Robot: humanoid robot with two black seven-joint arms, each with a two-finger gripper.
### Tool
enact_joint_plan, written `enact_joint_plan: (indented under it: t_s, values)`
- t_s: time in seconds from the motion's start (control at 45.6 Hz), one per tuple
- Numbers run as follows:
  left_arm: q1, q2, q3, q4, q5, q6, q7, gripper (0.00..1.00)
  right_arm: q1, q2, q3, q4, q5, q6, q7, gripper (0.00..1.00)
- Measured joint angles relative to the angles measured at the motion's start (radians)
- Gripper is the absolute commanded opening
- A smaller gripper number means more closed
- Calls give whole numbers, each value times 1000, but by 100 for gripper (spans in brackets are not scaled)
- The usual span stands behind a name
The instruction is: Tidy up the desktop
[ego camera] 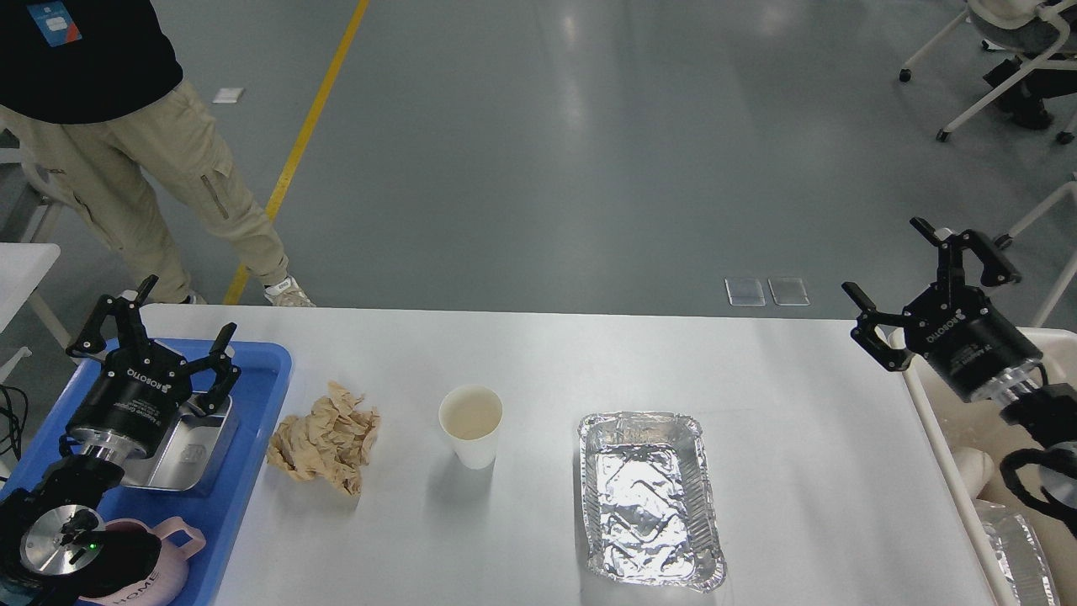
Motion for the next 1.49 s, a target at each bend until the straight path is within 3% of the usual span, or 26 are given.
enact_joint_plan:
  t_s: [0.614, 0.767, 1.074, 1.491]
  values:
    - [-59, -37, 25, 15, 0, 5, 23, 97, -106, -869, -261, 434, -210, 36, -10, 100]
    - [-72, -40, 26, 16, 0, 3, 30, 97, -106, -1017, -278, 509, -211, 40, -16, 100]
    - [-80, -54, 28, 17, 0, 0, 31, 97, -102, -1076, -343, 535, -193, -156, -21, 100]
    - [-72, -54, 30, 17, 0, -6, 28, 97, -88, -1007, -370, 521, -190, -233, -15, 100]
